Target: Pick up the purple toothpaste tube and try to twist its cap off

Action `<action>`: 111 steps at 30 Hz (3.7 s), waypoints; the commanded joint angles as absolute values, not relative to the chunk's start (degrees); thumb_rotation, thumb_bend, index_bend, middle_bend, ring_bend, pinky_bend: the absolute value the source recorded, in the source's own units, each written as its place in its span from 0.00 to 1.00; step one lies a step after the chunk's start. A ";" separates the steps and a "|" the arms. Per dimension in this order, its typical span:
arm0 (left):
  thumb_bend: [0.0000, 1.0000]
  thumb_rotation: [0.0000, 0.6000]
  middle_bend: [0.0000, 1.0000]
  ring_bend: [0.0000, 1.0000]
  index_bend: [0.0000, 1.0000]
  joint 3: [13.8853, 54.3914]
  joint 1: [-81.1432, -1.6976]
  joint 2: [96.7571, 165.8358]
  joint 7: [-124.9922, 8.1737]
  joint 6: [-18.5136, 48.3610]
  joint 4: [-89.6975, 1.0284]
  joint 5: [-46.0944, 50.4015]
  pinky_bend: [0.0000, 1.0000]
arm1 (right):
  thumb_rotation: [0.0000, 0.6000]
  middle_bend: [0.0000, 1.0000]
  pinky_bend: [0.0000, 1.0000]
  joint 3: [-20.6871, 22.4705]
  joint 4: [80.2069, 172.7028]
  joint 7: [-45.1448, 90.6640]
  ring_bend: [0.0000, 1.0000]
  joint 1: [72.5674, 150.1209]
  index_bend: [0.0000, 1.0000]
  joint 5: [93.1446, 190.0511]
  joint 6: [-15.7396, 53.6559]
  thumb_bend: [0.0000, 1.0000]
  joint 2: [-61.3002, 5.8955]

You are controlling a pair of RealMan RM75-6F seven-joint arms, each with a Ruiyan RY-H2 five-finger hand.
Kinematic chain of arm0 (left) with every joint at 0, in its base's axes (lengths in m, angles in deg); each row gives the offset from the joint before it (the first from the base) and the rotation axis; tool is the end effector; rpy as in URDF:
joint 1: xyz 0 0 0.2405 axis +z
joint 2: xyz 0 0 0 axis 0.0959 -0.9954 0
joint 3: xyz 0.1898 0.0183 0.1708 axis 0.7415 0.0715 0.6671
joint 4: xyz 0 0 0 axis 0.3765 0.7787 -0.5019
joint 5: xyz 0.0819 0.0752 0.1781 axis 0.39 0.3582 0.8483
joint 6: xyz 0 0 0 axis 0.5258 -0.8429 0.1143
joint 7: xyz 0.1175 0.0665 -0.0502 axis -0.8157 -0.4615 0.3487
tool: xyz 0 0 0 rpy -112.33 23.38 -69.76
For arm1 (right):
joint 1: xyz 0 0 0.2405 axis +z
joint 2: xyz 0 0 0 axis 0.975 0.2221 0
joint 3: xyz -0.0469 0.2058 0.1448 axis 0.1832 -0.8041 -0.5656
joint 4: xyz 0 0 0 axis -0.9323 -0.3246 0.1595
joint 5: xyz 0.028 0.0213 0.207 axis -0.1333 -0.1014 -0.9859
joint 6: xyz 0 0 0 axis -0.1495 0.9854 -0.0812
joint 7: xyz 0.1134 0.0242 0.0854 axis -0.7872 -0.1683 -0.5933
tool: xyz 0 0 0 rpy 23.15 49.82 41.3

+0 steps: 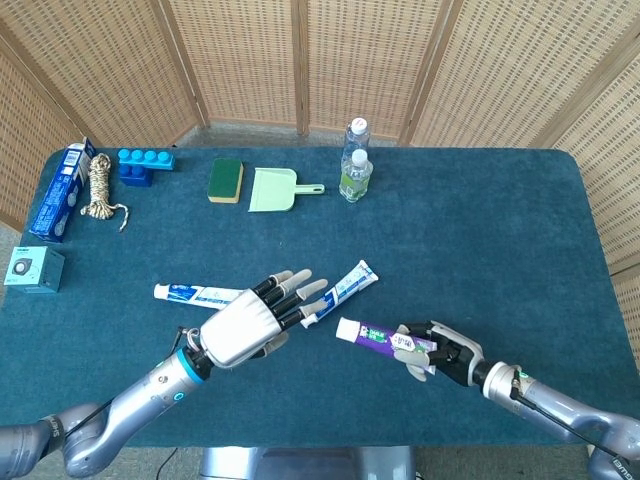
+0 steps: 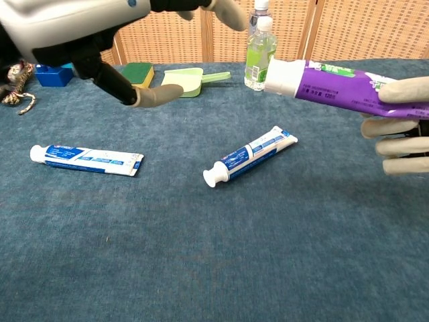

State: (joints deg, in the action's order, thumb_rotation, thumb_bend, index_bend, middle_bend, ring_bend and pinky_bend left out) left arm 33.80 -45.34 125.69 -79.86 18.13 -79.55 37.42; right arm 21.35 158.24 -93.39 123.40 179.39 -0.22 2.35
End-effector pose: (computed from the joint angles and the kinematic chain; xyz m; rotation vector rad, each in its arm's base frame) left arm -0.0533 0.2565 0.0396 -2.1611 -0.4250 -1.3550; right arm -0.1779 -0.2523 0.0847 -0.7962 2.7578 -0.9404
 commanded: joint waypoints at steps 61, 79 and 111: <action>0.36 1.00 0.04 0.00 0.32 35.36 -49.07 128.61 -74.99 15.30 -76.11 38.76 0.24 | 1.00 0.76 0.79 25.76 153.83 -108.09 0.79 134.73 0.94 180.45 2.17 0.57 -5.22; 0.36 1.00 0.01 0.00 0.34 35.68 -49.00 128.76 -73.84 13.51 -74.72 39.78 0.24 | 1.00 0.76 0.79 29.11 150.59 -115.60 0.79 136.31 0.94 182.65 6.85 0.57 -6.43; 0.36 1.00 0.00 0.00 0.32 35.51 -48.55 128.72 -70.65 8.54 -72.03 43.33 0.25 | 1.00 0.75 0.79 34.92 143.07 -128.75 0.79 137.54 0.94 186.92 16.88 0.58 -9.31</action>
State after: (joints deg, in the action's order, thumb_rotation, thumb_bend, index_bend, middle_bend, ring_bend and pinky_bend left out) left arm 35.50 -48.54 128.73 -70.64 8.53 -72.03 43.34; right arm 34.81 143.16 -128.62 137.50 186.88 16.75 -9.24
